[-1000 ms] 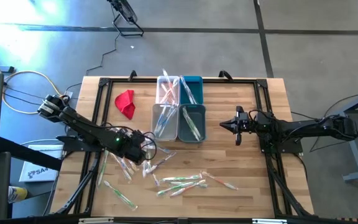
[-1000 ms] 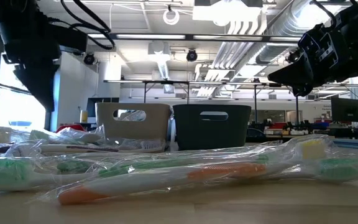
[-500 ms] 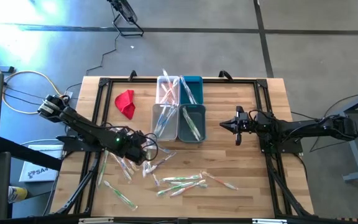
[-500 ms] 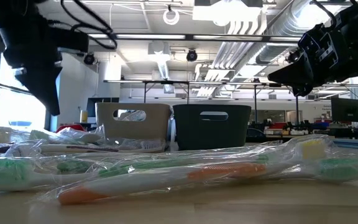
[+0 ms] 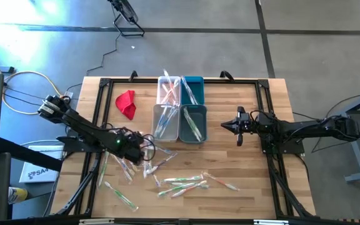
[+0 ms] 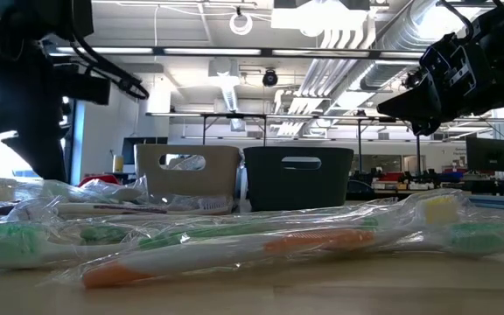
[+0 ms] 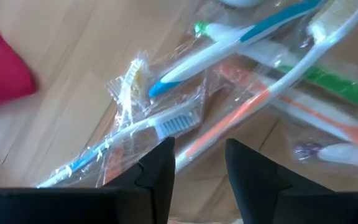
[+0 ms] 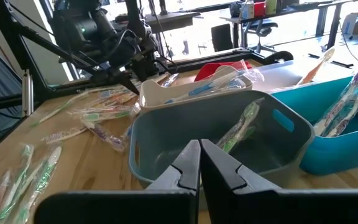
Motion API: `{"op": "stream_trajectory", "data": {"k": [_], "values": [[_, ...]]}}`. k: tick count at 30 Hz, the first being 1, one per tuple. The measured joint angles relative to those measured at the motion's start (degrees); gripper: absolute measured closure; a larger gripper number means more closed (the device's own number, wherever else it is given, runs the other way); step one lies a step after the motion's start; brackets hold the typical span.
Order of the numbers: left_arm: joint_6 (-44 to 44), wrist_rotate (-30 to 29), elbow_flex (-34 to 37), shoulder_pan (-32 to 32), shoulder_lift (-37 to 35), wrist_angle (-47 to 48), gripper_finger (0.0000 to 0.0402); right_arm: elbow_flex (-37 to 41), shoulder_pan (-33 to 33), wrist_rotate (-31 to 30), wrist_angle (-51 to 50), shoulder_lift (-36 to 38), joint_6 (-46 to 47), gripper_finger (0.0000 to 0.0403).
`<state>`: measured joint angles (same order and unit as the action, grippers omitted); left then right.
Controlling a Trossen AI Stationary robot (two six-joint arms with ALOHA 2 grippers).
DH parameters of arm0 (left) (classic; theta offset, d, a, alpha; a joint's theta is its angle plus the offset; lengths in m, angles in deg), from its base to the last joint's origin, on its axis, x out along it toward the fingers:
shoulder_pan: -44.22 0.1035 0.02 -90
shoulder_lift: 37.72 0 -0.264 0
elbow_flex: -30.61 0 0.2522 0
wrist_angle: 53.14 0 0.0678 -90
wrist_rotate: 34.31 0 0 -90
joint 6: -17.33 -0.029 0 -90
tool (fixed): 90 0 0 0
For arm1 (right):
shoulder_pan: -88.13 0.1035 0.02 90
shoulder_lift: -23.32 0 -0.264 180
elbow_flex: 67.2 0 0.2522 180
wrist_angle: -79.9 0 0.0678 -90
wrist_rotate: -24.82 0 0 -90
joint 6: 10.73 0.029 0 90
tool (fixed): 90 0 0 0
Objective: Pick & Place Toothbrushes
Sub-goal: Put the orange toothbrush into the transparent bin
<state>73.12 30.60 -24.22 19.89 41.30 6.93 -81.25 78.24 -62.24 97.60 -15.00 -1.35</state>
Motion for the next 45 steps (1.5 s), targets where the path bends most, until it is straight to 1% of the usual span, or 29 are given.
{"op": "stream_trajectory", "data": {"k": [13, 25, 28, 34, 37, 41, 45], "values": [[-0.01, 0.08, 7.13, -0.02, -0.04, -9.63, 0.0265, 0.0, 0.0, 0.0, 0.0, -0.01, 0.02, 0.0398], [-0.02, 2.39, 7.55, 0.0, -0.11, -10.3, 0.0267, 0.0, 0.0, -0.01, 0.0, -0.01, 0.02, 0.0398], [-0.02, 3.86, 7.57, 0.0, -0.11, -10.44, 0.0284, 0.0, 0.01, -0.01, -0.01, -0.01, 0.02, 0.0398], [-0.64, 5.43, 7.57, -0.04, -0.09, -12.02, 0.0348, 0.0, 0.02, 0.0, -0.02, 0.0, -0.04, 0.0398], [-3.1, 7.1, 6.99, -0.07, -0.07, -12.55, 0.0371, 0.0, 0.0, 0.0, -0.02, -0.01, -0.09, 0.0398], [-5.94, 10.92, 5.3, -0.04, 0.09, -12.14, 0.038, 0.0, 0.0, 0.0, -0.02, -0.01, -0.11, 0.0398], [-7.74, 11.87, 3.69, -0.09, 0.11, -11.59, 0.0379, 0.0, 0.0, 0.0, -0.04, -0.01, -0.11, 0.0398]]}}
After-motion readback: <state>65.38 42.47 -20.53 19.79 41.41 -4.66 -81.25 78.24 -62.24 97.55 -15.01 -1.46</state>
